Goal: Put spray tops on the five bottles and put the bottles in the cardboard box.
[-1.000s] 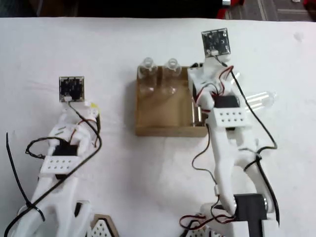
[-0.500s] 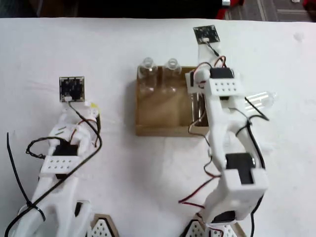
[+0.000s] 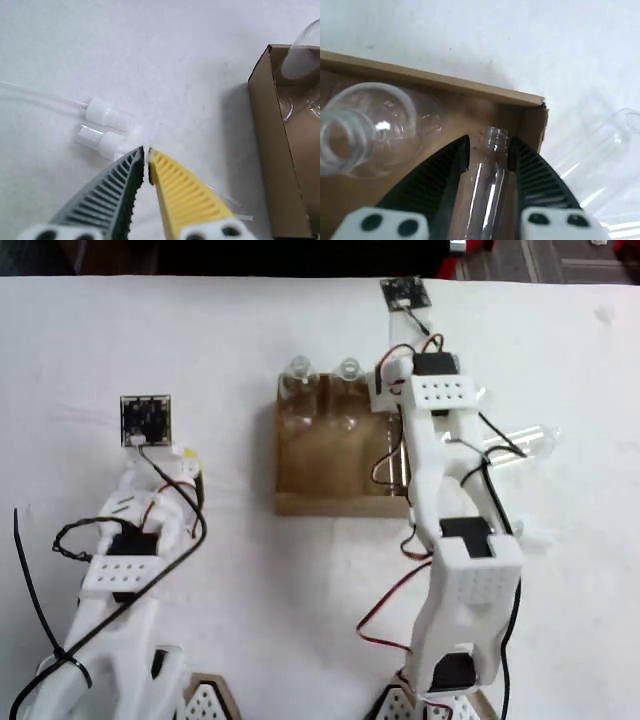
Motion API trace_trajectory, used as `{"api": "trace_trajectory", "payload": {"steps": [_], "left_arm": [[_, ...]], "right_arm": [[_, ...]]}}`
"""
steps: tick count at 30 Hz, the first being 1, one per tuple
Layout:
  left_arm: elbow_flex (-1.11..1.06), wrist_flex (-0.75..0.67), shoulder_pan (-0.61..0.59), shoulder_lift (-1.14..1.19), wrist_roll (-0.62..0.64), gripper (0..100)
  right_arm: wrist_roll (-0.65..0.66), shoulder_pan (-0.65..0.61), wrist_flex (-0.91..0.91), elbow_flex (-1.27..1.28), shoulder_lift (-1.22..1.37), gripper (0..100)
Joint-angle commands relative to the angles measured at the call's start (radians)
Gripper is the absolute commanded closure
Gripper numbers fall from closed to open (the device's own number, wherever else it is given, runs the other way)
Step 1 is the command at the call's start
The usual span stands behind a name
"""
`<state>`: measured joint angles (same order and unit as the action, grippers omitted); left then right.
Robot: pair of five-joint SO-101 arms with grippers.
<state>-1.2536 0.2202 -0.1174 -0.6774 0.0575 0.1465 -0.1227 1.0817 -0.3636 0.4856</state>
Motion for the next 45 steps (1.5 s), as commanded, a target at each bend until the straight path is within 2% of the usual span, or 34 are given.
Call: {"api": "trace_trajectory", "payload": {"steps": [1, 24, 43, 45], "left_arm": [[0.003, -0.025, 0.013, -0.012, -0.009, 98], [0.003, -0.021, 0.013, -0.012, -0.009, 98], [0.003, -0.020, 0.013, -0.012, -0.009, 98], [0.003, -0.018, 0.013, -0.012, -0.009, 98]], "right_arm": [[0.002, -0.002, 0.010, -0.083, 0.048, 89.3], [0.000, -0.002, 0.002, -0.100, 0.130, 89.2], [0.008, 0.010, 0.062, -0.296, 0.292, 89.8], [0.005, 0.012, 0.062, -0.296, 0.297, 92.3]]}}
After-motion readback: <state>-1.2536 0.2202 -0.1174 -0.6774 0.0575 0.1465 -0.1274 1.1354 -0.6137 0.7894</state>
